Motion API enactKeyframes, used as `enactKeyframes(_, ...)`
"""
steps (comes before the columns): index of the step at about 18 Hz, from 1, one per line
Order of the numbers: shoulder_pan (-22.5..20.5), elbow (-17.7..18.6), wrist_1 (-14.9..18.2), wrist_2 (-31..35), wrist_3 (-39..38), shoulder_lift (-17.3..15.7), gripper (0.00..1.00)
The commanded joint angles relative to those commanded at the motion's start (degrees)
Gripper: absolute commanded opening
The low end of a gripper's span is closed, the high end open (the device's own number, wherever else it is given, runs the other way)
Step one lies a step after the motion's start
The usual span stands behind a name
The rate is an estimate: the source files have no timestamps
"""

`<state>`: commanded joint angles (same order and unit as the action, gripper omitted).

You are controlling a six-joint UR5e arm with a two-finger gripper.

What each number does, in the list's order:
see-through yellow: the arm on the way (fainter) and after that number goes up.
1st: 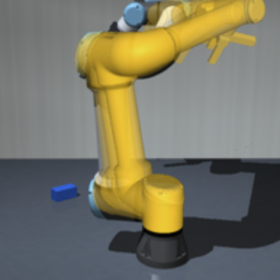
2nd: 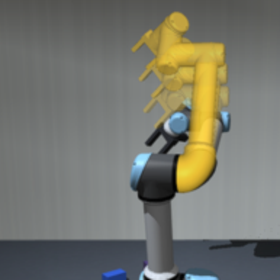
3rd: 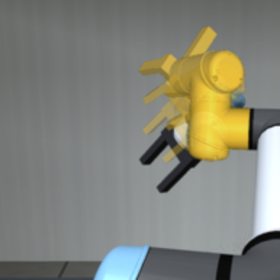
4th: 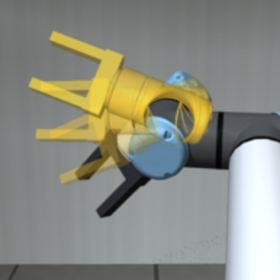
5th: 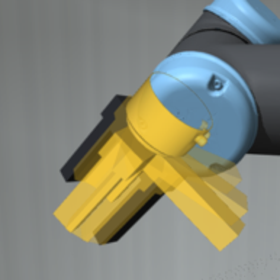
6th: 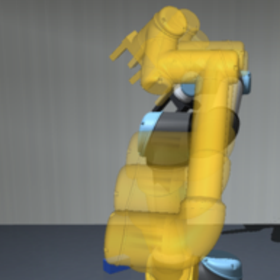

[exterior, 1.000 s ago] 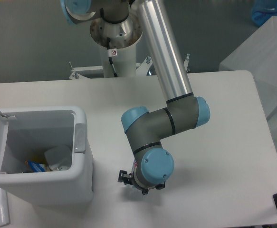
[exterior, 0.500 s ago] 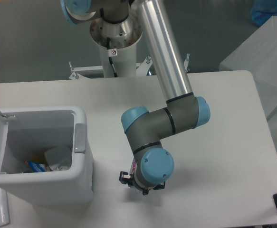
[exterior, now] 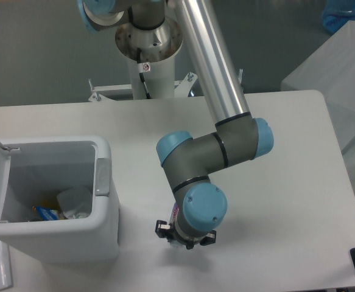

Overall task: Place the trash in the trash can
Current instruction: 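Lower the gripper and close it around the bottle's middle, then lift the bottle and carry it over the trash bin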

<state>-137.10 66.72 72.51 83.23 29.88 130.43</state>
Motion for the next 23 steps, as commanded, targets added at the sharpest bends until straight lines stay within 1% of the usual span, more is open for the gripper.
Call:
enactKeyframes(1, -0.36, -0.70, 0.00, -0.17, 0.00, -0.53, 0.10)
enactKeyframes(3, -1.50, -2.02, -1.66, -1.49, 0.09, -1.49, 0.10)
enactKeyframes(6, -3.69, -2.03, -6.66, -6.92, 0.00, -4.13, 0.10)
enactKeyframes(8, -4.92, -2.03, -8.96, -10.44, -0.09, -5.97, 0.10)
enactKeyframes(14, -9.14, -1.85, -9.58, -22.65, -0.09, -12.30, 0.10)
enactKeyframes(16, -10.20, -1.68, -9.58, -26.79, -0.09, -13.88, 0.10)
enactKeyframes(19, -10.99, -1.59, -9.93, -33.03, -0.17, -16.78, 0.10)
enactKeyframes(23, -10.91, -1.41, -11.42, -40.15, -0.79, -19.95, 0.10)
